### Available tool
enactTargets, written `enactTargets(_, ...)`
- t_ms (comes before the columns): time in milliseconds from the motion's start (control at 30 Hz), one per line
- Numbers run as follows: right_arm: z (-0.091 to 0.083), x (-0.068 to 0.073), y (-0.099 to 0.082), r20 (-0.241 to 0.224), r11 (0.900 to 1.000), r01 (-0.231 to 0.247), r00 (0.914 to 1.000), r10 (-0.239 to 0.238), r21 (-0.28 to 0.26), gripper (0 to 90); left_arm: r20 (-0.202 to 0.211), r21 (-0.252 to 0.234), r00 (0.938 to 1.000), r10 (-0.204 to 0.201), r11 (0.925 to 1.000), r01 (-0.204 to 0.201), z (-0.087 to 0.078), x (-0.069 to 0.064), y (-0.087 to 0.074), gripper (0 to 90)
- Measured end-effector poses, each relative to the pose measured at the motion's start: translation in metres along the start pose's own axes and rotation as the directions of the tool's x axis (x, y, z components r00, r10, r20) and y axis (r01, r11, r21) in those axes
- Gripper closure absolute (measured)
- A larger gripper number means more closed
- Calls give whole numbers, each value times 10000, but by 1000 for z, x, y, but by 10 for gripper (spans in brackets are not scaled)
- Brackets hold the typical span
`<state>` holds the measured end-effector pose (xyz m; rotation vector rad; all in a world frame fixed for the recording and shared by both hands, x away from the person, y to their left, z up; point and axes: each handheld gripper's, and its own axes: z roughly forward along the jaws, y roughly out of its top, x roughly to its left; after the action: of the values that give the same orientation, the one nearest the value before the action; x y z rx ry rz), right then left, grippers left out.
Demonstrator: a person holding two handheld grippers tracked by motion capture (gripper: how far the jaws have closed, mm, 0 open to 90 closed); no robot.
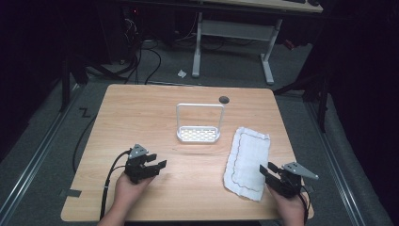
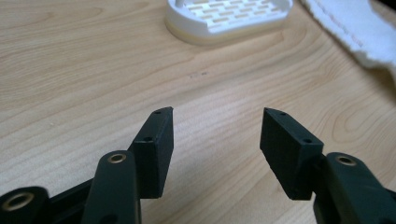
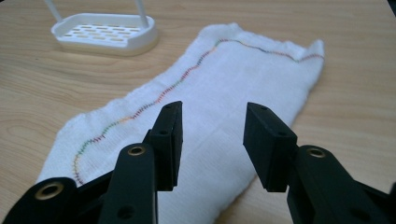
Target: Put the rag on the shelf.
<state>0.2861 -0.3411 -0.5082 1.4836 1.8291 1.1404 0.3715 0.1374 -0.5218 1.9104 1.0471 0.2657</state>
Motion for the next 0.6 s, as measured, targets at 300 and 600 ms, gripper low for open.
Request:
enactTargets(300,-1,-7,-7,-36,9996,-122,9999,123,256,591,74,-60,10000,53,10000,-53,-3,-2,0,433)
enactTargets(600,44,-3,29,-515,9933,638,9969,-591,959,900,-428,-236,9988,-221,9995,211,-24,13,-10,442)
